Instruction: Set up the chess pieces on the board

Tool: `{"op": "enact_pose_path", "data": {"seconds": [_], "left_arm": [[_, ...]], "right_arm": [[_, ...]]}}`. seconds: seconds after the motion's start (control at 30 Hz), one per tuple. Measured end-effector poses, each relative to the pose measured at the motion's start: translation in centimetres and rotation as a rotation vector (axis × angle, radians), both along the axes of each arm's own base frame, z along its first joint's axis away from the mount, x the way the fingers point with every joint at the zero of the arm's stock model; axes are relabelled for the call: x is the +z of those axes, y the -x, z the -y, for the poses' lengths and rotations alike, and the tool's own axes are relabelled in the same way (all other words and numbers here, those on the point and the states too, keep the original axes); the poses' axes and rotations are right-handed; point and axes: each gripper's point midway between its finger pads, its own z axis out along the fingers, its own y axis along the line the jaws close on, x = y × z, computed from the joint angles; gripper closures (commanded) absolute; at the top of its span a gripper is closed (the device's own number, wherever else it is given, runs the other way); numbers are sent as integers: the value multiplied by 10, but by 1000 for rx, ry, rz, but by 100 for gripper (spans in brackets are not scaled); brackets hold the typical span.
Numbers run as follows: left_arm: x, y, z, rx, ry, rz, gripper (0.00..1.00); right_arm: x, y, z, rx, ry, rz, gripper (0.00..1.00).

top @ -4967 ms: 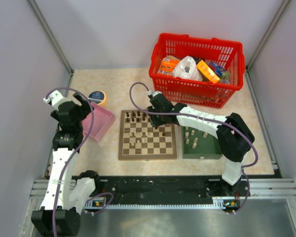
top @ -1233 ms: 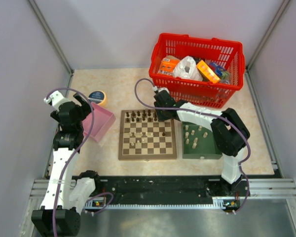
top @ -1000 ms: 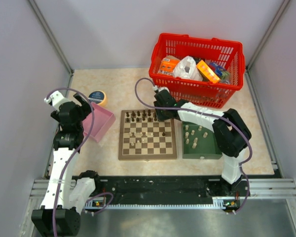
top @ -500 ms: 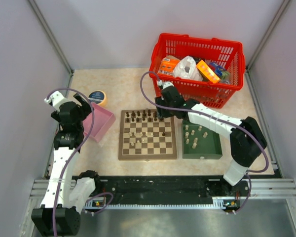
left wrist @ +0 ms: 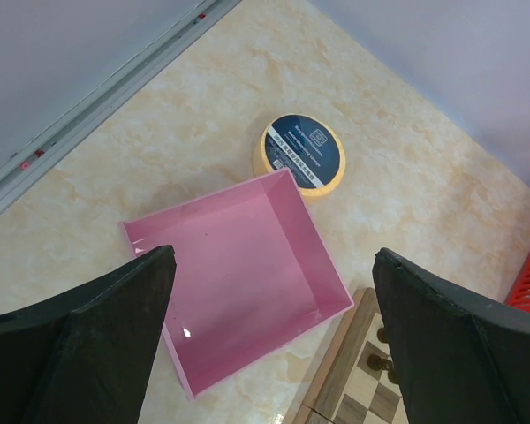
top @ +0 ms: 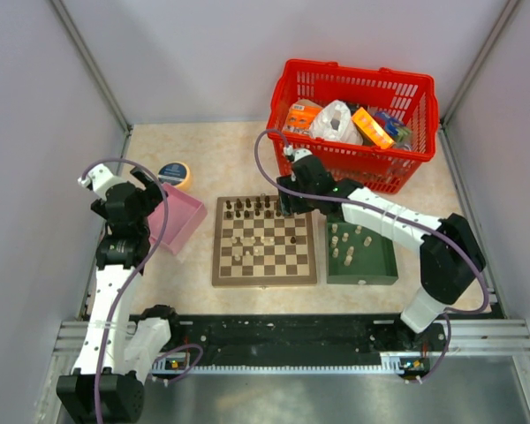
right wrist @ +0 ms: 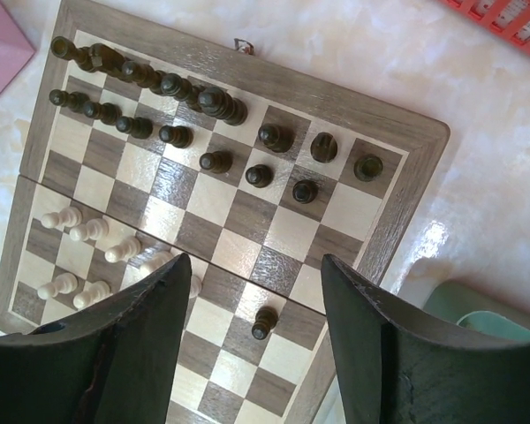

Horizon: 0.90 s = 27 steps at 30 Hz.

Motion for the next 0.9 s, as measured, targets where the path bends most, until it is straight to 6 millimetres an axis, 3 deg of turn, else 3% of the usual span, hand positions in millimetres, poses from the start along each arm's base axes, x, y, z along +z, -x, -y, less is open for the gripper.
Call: {"op": "enact_pose_path", "data": {"seconds": [0.1, 0.2, 0.43, 0.7, 0.9], "left_arm": [[0, 0, 0, 0, 0, 0, 1], [0, 0, 0, 0, 1, 0, 1], [0, 0, 1, -4, 2, 1, 1], [2, -2, 2, -7, 14, 14, 1], [3, -3, 3, -5, 20, 23, 1]], "right_arm": [[1, 3, 1, 2, -3, -9, 37], [1, 5, 1, 6, -5, -16, 25], [0, 16, 3, 51, 13, -47, 9], [15, 25, 6, 94, 11, -28, 5], [30, 40, -2, 156, 32, 31, 1]]}}
